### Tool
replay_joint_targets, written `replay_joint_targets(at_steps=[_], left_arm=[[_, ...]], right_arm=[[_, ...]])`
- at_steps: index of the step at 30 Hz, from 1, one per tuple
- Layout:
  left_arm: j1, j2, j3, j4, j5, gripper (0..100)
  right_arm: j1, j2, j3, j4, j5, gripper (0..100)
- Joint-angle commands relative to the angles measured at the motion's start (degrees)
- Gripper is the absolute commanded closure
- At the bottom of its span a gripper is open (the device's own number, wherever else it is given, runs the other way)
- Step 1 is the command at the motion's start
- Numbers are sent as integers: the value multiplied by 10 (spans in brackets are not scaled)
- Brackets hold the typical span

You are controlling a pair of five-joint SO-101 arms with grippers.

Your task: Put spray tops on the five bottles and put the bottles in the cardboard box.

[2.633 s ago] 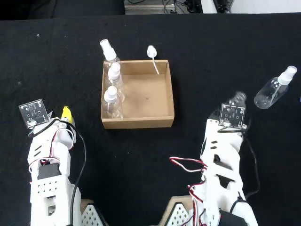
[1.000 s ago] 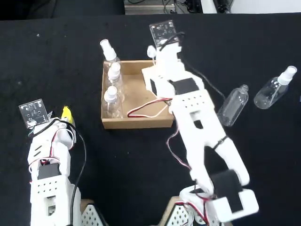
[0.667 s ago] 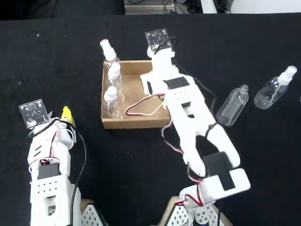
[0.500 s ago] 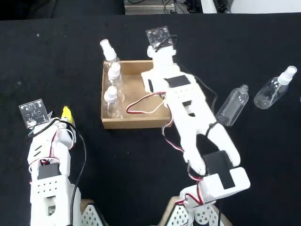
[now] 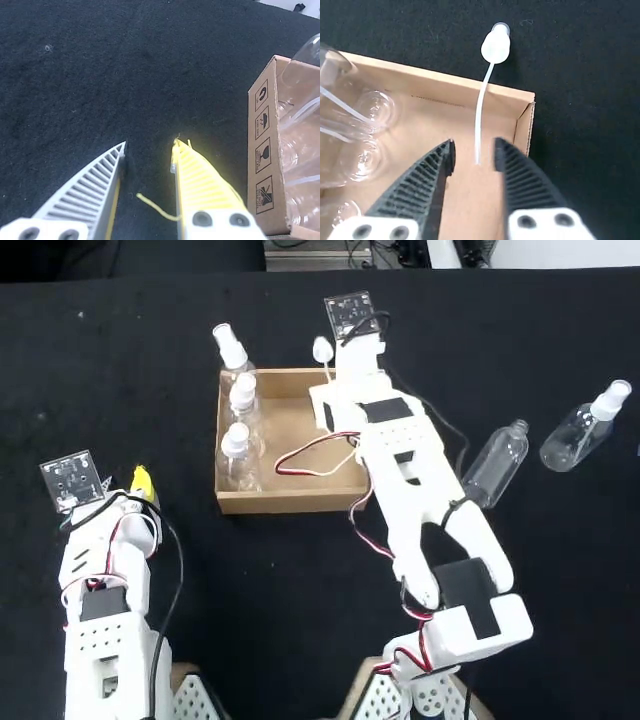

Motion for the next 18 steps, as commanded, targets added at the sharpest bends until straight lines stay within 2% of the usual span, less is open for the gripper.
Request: replay_joint_targets(at_steps=[1,9,13,18], left_arm=[[-6,-10,-6,-14,-5,873],[-6,-10,-6,-14,-5,873],[-6,-10,-6,-14,-5,873],[-6,-10,-6,-14,-5,873]], right_arm=[[11,-4,-36,-13,-1,956],[11,-4,-35,-12,-2,950],[12,-4,-36,-16,1,987],[40,-5,-36,-17,-3,989]])
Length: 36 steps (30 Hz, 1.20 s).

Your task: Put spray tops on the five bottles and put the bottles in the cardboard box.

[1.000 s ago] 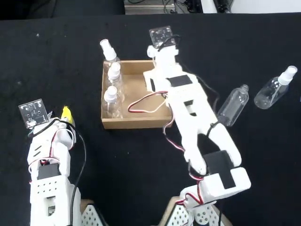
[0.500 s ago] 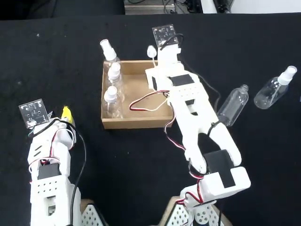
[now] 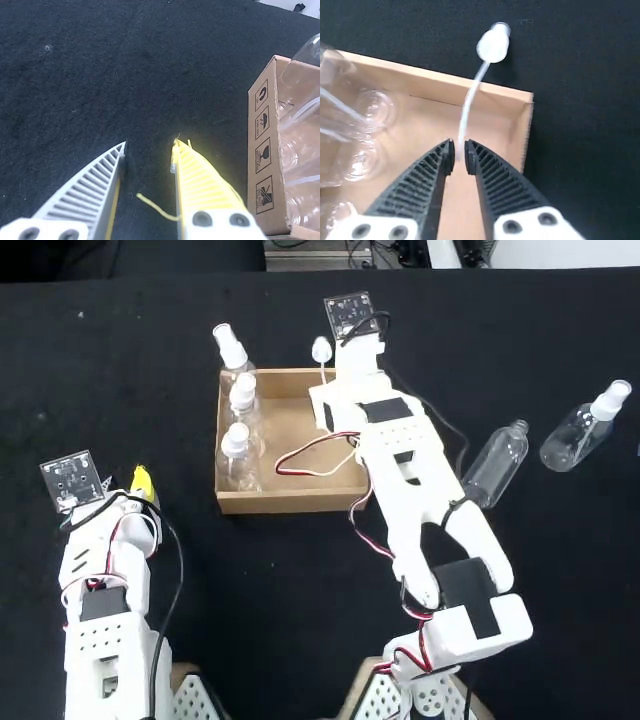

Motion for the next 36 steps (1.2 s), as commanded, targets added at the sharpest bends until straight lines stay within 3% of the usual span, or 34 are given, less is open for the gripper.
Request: replay_joint_targets(at_steps=[1,23,27,32,36], left_arm=[[-6,-10,-6,-14,-5,873],[-6,-10,-6,-15,-5,873],[-6,-10,-6,-15,-5,873],[-6,-10,-6,-15,-5,873],[-6,-10,-6,-15,-5,873]], right_arm=[[38,-5,-36,-17,-1,989],[151,-3,-86,-18,-3,989],[135,-3,-87,-13,1,982],[73,-3,-87,33,4,851],[62,7,-90,32,55,866]])
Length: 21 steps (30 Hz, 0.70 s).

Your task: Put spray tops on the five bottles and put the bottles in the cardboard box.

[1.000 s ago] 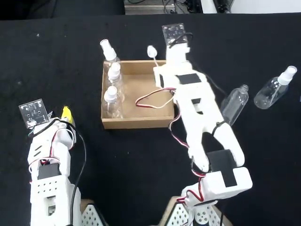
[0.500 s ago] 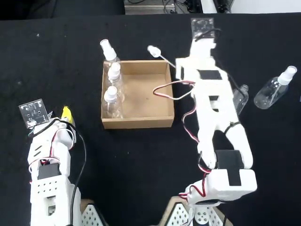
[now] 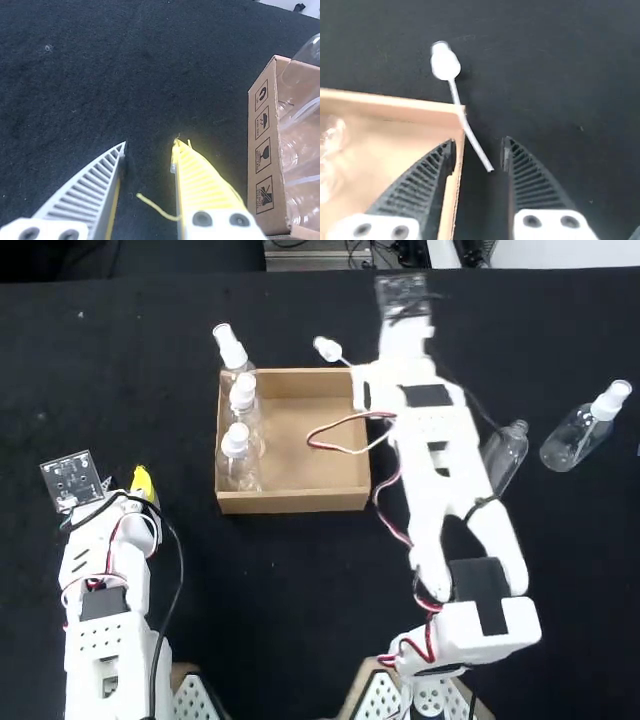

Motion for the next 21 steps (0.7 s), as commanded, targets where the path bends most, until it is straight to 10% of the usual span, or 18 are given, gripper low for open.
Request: replay_joint_targets(at_steps=[1,21], left_arm=[[-6,-10,-6,-15,-5,873],[-7,-10,-7,-15,-5,873]], right_arm=[[-15,17,-51,4,49,868],[29,141,-187,40,85,982]])
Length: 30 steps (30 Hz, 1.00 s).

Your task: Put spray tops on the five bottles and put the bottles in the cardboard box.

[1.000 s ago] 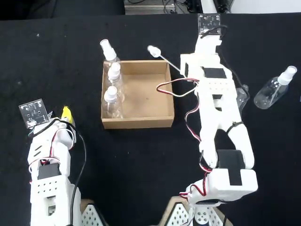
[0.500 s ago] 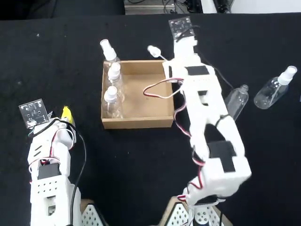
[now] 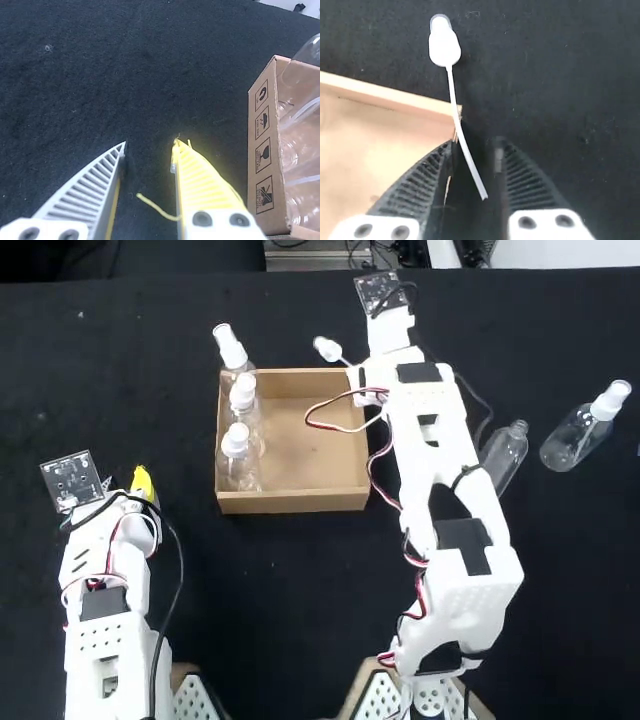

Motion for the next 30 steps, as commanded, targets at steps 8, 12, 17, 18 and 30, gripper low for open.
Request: replay_joint_targets(at_steps=[8,12,17,18,30], left_arm=[[-7,-10,-7,-15,-5,873],[-7,-10,-7,-15,-5,873],[-7,-10,-8,-15,-5,873],[-7,-10,-8,-15,-5,873],[-7,-10,-7,-15,-5,873]], right_arm=[[71,-10,-34,-18,1,989],[77,-18,-39,23,1,989],[47,-6,-35,25,1,924],[47,4,-34,26,0,914],[70,56,-22,-85,-60,946]])
